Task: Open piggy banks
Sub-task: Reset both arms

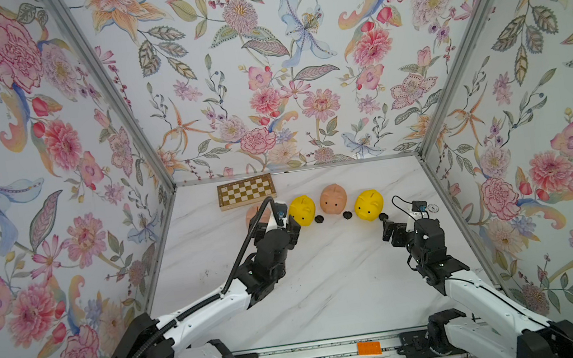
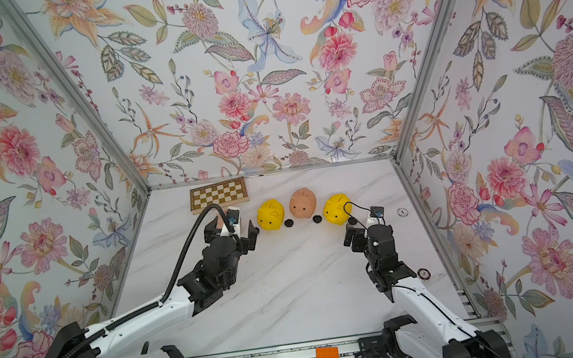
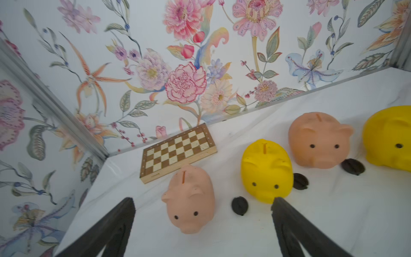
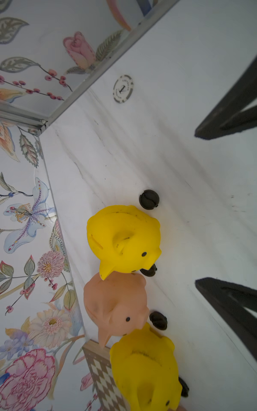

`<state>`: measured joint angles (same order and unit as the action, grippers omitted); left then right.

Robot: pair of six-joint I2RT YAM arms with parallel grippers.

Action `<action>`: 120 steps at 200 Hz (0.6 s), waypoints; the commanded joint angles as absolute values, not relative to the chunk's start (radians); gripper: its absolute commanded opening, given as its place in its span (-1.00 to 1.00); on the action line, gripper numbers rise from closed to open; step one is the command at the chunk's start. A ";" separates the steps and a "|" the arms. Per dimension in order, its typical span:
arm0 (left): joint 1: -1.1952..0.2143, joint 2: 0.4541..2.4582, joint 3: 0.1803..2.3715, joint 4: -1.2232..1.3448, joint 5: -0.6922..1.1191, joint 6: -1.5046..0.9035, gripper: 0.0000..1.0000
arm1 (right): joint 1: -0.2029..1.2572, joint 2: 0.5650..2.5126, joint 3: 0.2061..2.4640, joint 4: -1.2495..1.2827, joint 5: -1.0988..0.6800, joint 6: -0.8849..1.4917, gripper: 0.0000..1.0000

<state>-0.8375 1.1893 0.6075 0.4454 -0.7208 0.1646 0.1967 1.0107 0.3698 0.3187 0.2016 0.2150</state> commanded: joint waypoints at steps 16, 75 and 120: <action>-0.648 0.949 0.306 0.745 -0.827 0.278 0.98 | 0.154 1.129 0.313 0.699 0.227 0.041 0.97; -0.306 0.915 0.113 0.826 -0.696 0.072 0.98 | 0.098 1.326 0.236 1.013 0.242 -0.038 0.97; -0.173 1.303 0.125 1.212 -0.517 0.069 0.97 | 0.090 1.482 0.179 1.284 0.328 -0.030 0.97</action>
<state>-0.2070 1.1851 0.1101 0.9249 -0.6582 0.0860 0.1005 1.4563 0.1978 1.0832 0.2565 -0.0284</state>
